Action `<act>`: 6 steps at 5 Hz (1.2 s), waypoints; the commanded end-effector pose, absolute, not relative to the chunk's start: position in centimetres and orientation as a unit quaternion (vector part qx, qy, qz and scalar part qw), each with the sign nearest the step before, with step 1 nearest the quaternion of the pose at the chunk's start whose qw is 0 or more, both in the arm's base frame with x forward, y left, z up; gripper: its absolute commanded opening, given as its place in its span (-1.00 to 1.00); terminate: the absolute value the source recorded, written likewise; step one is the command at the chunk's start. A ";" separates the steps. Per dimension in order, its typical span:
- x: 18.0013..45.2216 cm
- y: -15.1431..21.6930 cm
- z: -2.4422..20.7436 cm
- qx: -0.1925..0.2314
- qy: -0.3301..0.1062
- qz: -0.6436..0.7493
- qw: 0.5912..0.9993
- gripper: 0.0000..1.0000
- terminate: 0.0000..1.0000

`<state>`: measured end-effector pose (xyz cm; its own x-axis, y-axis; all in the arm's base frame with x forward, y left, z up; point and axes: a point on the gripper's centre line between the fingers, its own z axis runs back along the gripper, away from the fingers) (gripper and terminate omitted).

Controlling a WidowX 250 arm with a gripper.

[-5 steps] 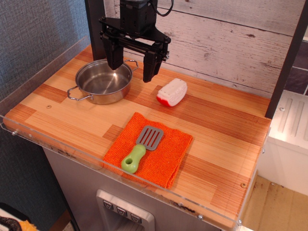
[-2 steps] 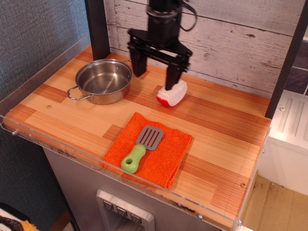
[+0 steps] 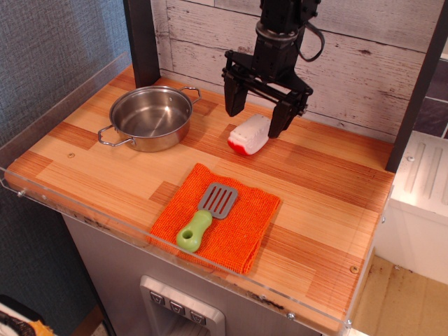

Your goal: Put the sushi inside the pot.

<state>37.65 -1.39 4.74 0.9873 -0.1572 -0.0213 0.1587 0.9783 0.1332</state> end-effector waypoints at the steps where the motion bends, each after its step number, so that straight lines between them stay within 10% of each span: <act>1: 38.5 0.3 4.1 0.084 0.019 -0.068 0.994 1.00 -1.00; 2: 38.2 1.0 3.6 0.077 0.030 -0.055 0.995 -1.00 -1.00; 6: 36.2 6.1 9.8 0.049 -0.026 -0.007 0.998 -1.00 -1.00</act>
<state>36.02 5.96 7.60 0.9998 -0.0135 -0.0138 0.0147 0.9961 0.0871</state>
